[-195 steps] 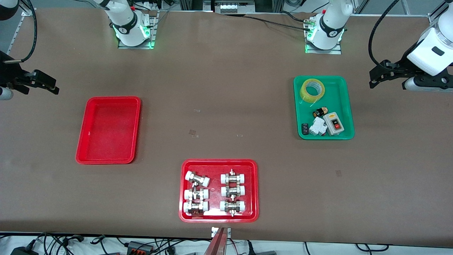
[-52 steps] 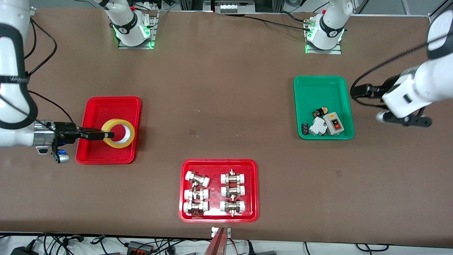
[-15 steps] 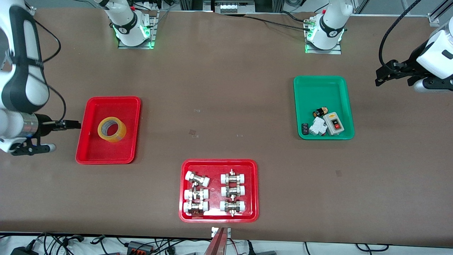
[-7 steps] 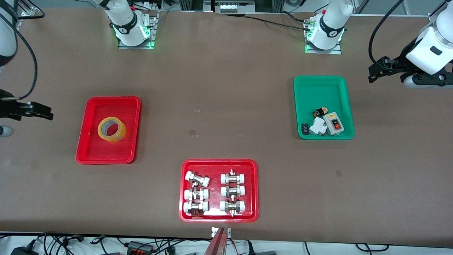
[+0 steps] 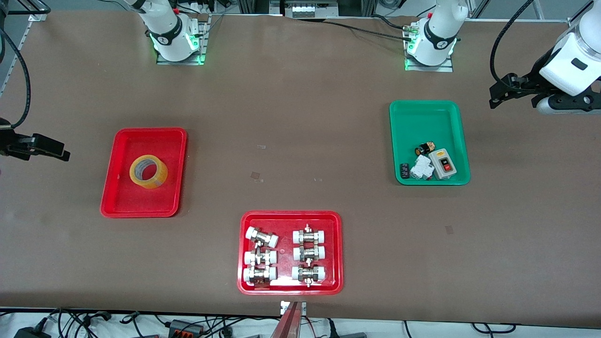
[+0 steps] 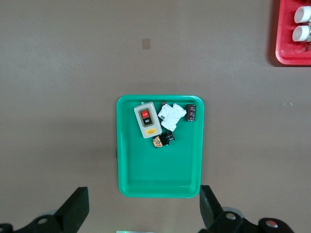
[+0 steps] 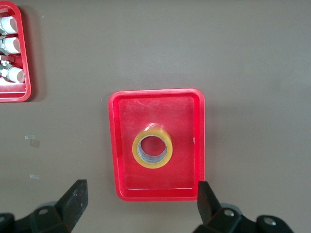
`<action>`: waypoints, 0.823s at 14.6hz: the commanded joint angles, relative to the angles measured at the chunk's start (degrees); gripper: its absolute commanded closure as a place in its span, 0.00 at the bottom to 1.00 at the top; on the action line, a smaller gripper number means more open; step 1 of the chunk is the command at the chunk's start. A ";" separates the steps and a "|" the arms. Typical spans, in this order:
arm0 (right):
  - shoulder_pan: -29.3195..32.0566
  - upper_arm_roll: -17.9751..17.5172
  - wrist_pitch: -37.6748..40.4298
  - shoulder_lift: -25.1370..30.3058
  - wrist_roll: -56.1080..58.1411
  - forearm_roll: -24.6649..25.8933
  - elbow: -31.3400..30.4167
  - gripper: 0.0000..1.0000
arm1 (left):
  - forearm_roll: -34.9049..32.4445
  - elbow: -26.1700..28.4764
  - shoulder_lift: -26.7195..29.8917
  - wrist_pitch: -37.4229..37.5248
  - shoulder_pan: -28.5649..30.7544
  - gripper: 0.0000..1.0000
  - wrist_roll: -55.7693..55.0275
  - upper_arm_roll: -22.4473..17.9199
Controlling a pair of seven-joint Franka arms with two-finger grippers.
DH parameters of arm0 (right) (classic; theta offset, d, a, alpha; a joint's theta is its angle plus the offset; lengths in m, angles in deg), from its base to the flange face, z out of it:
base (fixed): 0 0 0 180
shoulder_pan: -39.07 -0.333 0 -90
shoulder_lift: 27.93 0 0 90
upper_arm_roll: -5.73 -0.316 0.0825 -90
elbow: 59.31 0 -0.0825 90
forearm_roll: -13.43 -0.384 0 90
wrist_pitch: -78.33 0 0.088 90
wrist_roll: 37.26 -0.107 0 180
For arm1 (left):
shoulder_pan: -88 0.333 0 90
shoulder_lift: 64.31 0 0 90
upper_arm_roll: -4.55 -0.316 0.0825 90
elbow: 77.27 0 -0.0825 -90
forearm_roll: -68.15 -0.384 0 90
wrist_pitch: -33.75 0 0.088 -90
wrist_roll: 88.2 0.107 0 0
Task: Left arm passes tape to right arm into tray
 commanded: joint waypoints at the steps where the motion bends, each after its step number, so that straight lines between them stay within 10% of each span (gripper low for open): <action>1: -0.14 -0.03 -0.97 2.90 -1.06 2.97 -2.39 0.00 | -0.38 1.31 1.36 -0.81 0.31 0.00 -0.16 0.27; 12: 0.03 -0.29 -11.26 18.01 -0.01 4.66 -26.02 0.00 | -0.30 1.31 1.36 -0.46 0.31 0.00 -0.16 0.19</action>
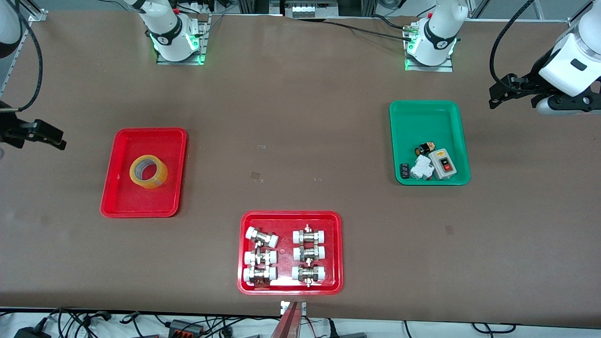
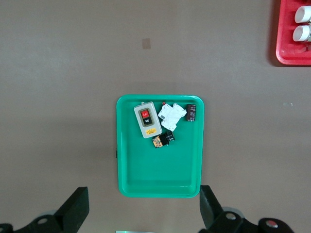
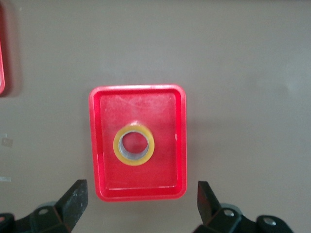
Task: Left arm passes tape to right arm into tray
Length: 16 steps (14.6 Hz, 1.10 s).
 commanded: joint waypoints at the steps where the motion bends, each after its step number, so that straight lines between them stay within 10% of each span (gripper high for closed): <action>1: 0.10 -0.13 -2.88 6.93 -0.06 -0.04 -9.42 0.00 | -0.30 1.20 1.35 -0.40 0.29 0.00 -0.10 0.19; 16: 0.10 -0.31 -1.31 6.85 0.03 -2.68 -7.85 0.00 | -0.21 1.20 1.35 -0.40 0.29 0.00 -0.10 0.10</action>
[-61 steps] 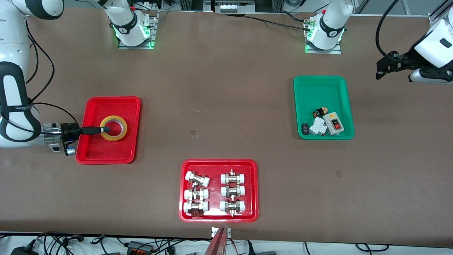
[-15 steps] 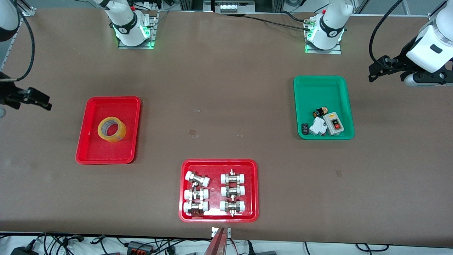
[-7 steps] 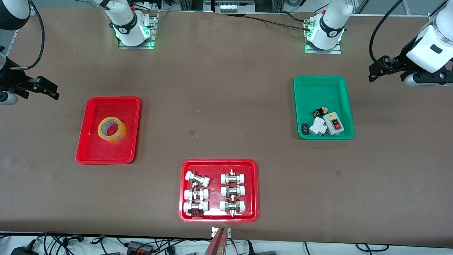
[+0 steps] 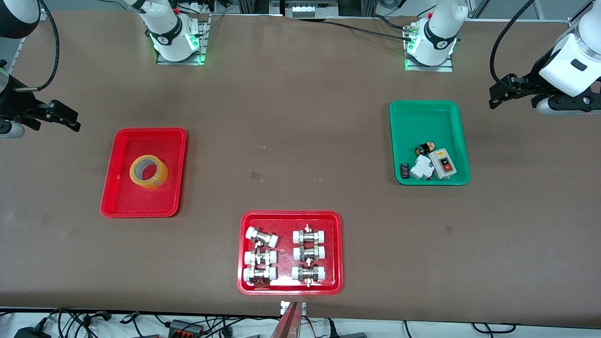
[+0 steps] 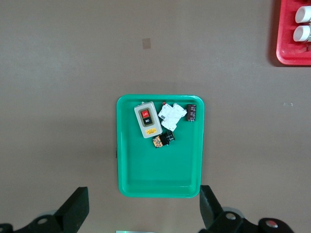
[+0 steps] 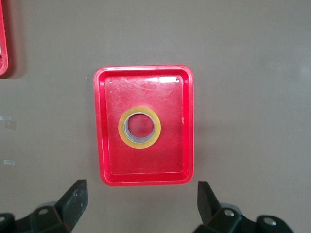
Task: Left arm passes tape to right arm into tray
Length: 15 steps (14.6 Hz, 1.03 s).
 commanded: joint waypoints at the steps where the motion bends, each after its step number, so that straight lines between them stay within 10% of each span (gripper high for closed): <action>1: 0.13 0.04 0.89 0.74 0.03 -1.40 0.83 0.00 | -0.21 1.18 1.44 -0.40 0.27 0.00 -0.07 0.11; 15: 1.01 -0.84 2.73 1.97 0.03 -1.40 0.75 0.00 | -0.21 1.18 1.35 -0.40 0.27 0.00 -0.07 0.11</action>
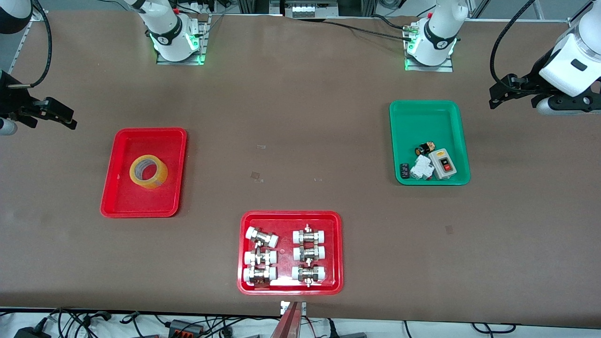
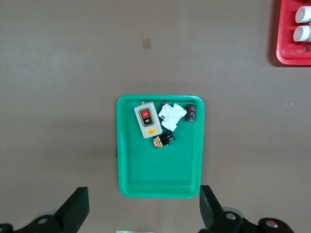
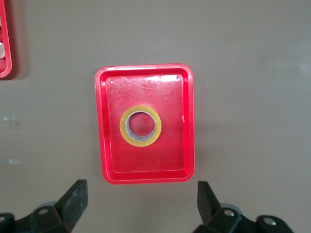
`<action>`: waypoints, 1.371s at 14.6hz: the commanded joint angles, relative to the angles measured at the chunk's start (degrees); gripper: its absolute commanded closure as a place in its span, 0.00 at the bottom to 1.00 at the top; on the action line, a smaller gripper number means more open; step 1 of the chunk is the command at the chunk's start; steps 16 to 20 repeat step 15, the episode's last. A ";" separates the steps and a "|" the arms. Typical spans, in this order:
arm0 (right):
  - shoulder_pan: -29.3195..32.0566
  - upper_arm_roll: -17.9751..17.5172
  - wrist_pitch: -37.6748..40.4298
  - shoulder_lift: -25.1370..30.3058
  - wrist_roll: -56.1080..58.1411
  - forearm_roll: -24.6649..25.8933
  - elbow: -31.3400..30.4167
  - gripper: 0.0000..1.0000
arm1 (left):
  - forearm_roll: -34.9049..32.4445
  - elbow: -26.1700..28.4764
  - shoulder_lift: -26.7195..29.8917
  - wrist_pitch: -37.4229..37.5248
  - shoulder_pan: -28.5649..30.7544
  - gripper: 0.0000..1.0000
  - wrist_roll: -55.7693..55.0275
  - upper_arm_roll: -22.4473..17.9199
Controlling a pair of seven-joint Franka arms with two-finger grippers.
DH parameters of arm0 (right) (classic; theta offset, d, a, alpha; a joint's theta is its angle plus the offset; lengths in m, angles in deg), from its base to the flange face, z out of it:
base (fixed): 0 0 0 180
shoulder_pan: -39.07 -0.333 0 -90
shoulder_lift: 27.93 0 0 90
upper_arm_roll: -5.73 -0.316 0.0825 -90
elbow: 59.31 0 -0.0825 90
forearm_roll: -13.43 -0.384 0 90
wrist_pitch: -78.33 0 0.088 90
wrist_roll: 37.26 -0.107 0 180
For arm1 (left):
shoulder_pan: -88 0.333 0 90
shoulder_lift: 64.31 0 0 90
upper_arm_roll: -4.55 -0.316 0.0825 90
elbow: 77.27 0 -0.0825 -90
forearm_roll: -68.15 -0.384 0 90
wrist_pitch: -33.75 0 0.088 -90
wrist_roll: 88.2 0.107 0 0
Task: Left arm passes tape to right arm into tray
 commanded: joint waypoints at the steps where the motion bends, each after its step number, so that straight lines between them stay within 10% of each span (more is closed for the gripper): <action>1: 0.26 -0.64 1.52 1.58 0.30 -0.76 0.11 0.00 | -0.21 1.18 1.35 -0.40 0.26 0.00 -0.06 0.12; 20: 0.17 -0.64 1.69 1.93 1.70 -0.68 0.02 0.00 | -0.21 1.18 1.35 -0.40 0.26 0.00 -0.06 0.12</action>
